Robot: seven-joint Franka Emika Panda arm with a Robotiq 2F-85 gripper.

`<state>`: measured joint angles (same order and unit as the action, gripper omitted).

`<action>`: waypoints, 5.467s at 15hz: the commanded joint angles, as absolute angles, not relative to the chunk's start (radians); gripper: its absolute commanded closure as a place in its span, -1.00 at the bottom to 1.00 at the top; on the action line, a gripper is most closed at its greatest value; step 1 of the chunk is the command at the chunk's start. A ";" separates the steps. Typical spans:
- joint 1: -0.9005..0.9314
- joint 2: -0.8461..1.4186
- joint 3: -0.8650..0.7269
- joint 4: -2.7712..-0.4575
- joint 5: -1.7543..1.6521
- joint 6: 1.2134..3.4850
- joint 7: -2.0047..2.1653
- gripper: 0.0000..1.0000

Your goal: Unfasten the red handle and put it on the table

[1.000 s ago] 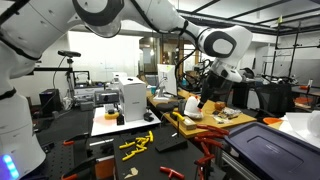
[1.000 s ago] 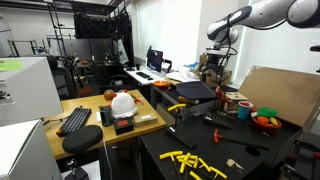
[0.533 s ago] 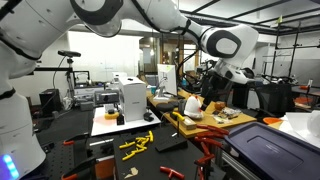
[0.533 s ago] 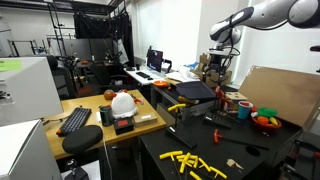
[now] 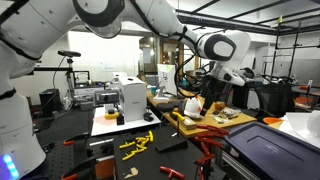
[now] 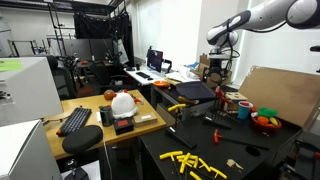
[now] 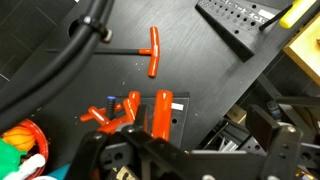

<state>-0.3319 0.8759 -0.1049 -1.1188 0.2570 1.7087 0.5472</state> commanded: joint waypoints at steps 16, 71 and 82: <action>-0.385 0.819 -0.091 -1.361 0.238 2.097 0.387 -1.00; -0.218 0.706 -0.188 -1.509 0.232 2.084 0.437 0.88; -0.218 0.713 -0.173 -1.484 0.251 2.062 0.415 0.88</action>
<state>-0.2135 0.7457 -0.1785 -1.4775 0.2400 2.0755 0.4178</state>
